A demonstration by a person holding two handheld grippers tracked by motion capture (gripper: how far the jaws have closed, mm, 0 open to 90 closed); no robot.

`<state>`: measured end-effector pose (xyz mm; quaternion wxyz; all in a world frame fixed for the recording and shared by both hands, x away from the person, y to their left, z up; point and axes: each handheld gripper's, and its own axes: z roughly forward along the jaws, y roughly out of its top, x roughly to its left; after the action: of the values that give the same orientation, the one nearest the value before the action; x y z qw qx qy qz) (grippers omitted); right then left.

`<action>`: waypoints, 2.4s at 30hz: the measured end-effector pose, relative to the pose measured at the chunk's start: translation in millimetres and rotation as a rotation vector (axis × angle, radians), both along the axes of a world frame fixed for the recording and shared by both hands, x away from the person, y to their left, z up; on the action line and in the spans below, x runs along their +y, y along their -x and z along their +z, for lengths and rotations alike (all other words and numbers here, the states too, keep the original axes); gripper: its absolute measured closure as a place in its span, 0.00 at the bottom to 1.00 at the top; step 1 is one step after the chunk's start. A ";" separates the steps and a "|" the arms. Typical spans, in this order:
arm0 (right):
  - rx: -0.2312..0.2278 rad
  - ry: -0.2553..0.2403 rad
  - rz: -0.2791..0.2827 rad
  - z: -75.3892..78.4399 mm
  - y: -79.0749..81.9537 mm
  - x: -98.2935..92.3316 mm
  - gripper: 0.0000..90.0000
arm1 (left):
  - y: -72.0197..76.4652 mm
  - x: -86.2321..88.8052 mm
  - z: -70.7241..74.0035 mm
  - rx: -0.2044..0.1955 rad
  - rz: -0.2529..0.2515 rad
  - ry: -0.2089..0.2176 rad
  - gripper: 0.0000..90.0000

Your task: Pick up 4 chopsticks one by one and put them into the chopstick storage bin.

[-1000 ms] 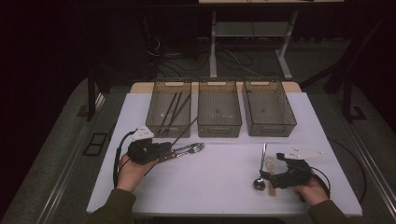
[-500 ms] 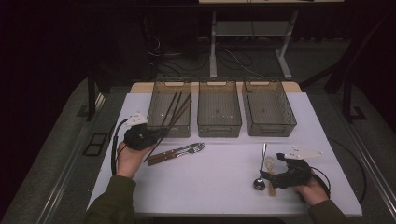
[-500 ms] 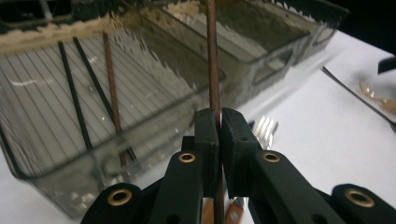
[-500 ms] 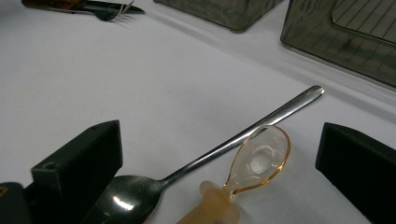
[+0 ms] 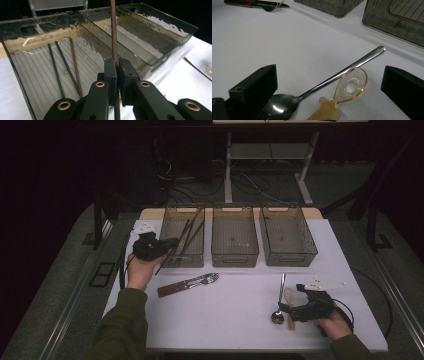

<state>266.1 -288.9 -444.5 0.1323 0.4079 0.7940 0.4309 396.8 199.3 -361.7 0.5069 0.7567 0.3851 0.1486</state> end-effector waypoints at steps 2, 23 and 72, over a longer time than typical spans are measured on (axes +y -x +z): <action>-0.001 -0.002 0.000 0.1 0.1 0.0 0.00 | -5.6 -0.2 3.3 -0.002 0.006 0.009 0.95; 0.003 -0.010 0.002 0.4 0.5 -0.2 0.00 | -68.1 -11.4 5.8 -0.002 0.102 -0.015 0.95; 0.007 0.000 0.000 0.0 0.6 0.9 0.00 | -36.9 -18.6 -6.7 0.029 0.007 -0.116 0.44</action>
<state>265.5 -288.0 -444.5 0.1296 0.4095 0.7944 0.4295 433.7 180.8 -368.4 0.4560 0.7855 0.3861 0.1614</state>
